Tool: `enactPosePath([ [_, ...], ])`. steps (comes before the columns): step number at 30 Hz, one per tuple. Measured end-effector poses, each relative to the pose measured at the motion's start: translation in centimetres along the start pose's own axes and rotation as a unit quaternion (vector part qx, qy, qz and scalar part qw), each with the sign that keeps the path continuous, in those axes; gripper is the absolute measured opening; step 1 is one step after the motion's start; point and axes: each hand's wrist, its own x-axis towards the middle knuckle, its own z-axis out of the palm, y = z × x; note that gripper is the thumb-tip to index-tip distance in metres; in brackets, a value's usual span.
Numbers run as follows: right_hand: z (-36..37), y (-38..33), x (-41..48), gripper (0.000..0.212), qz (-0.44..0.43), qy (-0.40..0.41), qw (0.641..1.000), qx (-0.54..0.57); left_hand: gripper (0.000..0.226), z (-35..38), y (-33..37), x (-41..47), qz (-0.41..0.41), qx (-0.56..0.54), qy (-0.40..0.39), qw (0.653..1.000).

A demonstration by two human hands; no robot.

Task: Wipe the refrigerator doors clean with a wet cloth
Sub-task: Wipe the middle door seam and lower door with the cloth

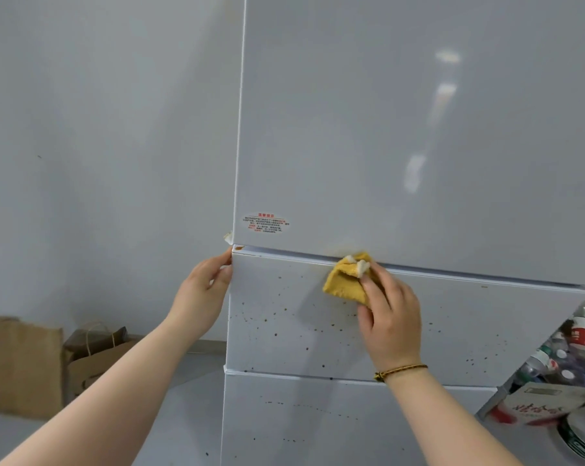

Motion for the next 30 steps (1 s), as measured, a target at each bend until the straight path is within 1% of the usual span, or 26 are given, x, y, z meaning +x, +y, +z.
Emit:
enactPosePath([
  [2,0.0,-0.8,0.2,0.036,-0.009,0.038,0.999,0.015,0.037,-0.2,-0.3,0.2,-0.018,-0.022,-0.014,1.000],
  [5,1.0,-3.5,1.7,0.028,-0.072,0.088,0.993,0.029,0.033,-0.8,-0.6,0.6,-0.011,-0.045,-0.033,0.998],
  [8,3.2,-6.2,3.7,0.028,-0.123,0.104,0.987,0.014,0.028,-1.3,-0.5,0.8,-0.003,-0.094,-0.049,0.994],
  [10,4.8,-7.4,4.2,0.030,-0.142,0.087,0.986,-0.002,0.026,-1.5,-0.5,0.9,-0.007,-0.127,-0.054,0.990],
  [13,6.4,-8.9,4.3,0.030,-0.132,0.045,0.990,-0.007,0.026,-1.6,-1.1,1.4,-0.023,-0.180,-0.049,0.982],
  [16,7.0,-11.0,5.1,0.037,-0.147,-0.003,0.989,-0.004,0.027,-1.4,-1.6,1.7,-0.044,-0.239,-0.037,0.969],
  [18,7.2,-11.7,5.9,0.045,-0.164,-0.026,0.986,-0.016,0.027,-1.3,-2.0,2.0,-0.077,-0.288,-0.022,0.954],
  [20,7.1,-11.4,6.0,0.046,-0.173,-0.028,0.984,-0.019,0.026,-1.3,-2.6,2.4,-0.107,-0.319,-0.026,0.941],
  [22,6.6,-10.1,5.2,0.039,-0.162,-0.014,0.987,-0.008,0.023,-1.3,-3.0,2.4,-0.114,-0.303,-0.065,0.944],
  [24,5.6,-8.1,4.4,0.035,-0.137,-0.005,0.990,0.009,0.022,-0.7,-3.2,2.0,-0.101,-0.230,-0.105,0.962],
  [25,4.9,-7.1,4.1,0.034,-0.122,0.000,0.992,0.026,0.023,-0.3,-3.1,1.8,-0.092,-0.193,-0.100,0.972],
  [27,3.7,-5.5,3.8,0.036,-0.070,0.006,0.994,0.082,0.021,0.3,-2.8,1.5,-0.076,-0.146,-0.057,0.985],
  [30,2.0,-5.1,4.3,0.041,0.037,0.011,0.985,0.166,0.016,0.2,-2.4,0.9,-0.055,-0.121,-0.026,0.991],
])
